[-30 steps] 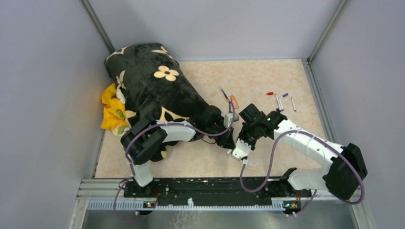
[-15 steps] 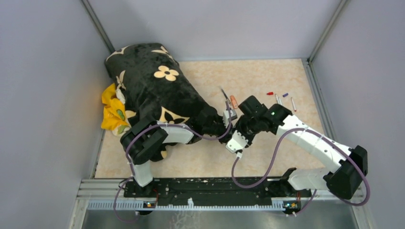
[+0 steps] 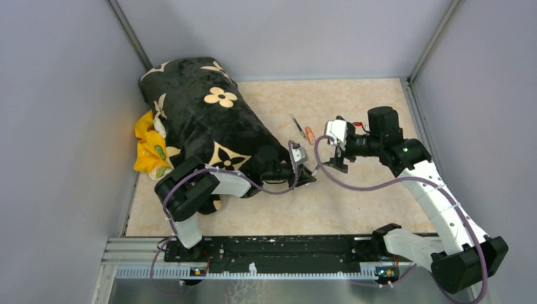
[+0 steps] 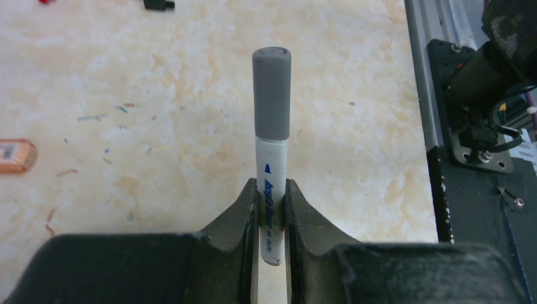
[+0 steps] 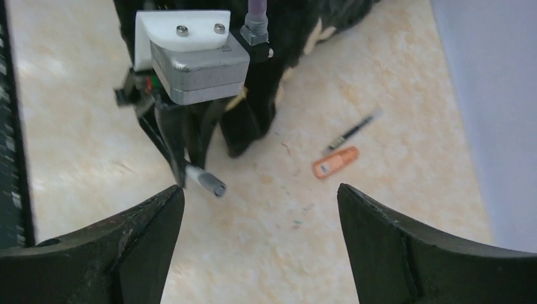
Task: Insert the pens into the pen caps
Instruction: Insert the pen cap onto the pen, then press the pen cap onto the pen.
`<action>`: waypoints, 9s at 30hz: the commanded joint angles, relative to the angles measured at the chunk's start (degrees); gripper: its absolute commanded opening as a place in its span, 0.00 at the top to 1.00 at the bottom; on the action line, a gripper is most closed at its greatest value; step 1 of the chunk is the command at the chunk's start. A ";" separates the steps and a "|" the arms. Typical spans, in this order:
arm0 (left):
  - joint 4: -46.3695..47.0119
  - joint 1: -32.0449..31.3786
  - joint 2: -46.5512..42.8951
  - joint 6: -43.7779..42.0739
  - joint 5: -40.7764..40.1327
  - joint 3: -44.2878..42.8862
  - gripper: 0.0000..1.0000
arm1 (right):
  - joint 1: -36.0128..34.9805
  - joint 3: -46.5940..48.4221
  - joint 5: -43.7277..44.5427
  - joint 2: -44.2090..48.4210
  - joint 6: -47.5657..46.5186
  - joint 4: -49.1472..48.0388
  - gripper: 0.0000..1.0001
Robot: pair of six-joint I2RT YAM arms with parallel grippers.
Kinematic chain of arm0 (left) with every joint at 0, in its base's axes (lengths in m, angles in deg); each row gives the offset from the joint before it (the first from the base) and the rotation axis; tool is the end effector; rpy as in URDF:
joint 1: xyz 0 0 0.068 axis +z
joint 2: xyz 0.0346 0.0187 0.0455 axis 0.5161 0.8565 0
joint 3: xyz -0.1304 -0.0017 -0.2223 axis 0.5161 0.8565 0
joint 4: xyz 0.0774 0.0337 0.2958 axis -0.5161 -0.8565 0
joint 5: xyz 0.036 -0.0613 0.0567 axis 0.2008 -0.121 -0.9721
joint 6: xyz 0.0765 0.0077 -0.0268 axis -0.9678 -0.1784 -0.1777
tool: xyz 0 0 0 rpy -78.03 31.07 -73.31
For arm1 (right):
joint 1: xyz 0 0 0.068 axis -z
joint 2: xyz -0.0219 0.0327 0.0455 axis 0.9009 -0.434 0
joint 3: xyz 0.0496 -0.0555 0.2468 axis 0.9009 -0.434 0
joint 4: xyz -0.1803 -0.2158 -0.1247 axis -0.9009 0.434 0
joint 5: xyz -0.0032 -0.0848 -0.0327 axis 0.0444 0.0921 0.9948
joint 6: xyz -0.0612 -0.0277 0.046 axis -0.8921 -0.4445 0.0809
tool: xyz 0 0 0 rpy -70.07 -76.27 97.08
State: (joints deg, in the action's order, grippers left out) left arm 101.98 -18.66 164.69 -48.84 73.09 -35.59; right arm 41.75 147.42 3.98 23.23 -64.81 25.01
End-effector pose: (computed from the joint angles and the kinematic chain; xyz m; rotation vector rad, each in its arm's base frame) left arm 0.2276 -0.3273 0.1013 1.1664 1.5230 -1.1174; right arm 0.2503 0.1462 0.3220 -1.5775 1.4718 0.3389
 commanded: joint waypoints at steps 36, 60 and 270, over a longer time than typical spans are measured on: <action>20.89 0.08 -2.67 4.15 7.54 7.07 1.00 | 7.00 -12.00 -40.56 -9.60 3.43 -6.44 0.43; 22.22 0.00 -1.32 5.07 8.42 6.81 1.00 | 6.84 -12.44 -42.69 -9.34 8.15 -9.36 0.58; 28.73 2.31 -16.59 26.18 -6.41 7.05 0.64 | 1.39 -20.30 -46.88 -11.36 55.39 -54.67 1.00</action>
State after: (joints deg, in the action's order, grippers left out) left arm 130.09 -16.19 150.42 -21.47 67.41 -30.15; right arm 43.65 120.29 -40.17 10.62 4.61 -47.29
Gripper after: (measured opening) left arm 0.274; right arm 0.142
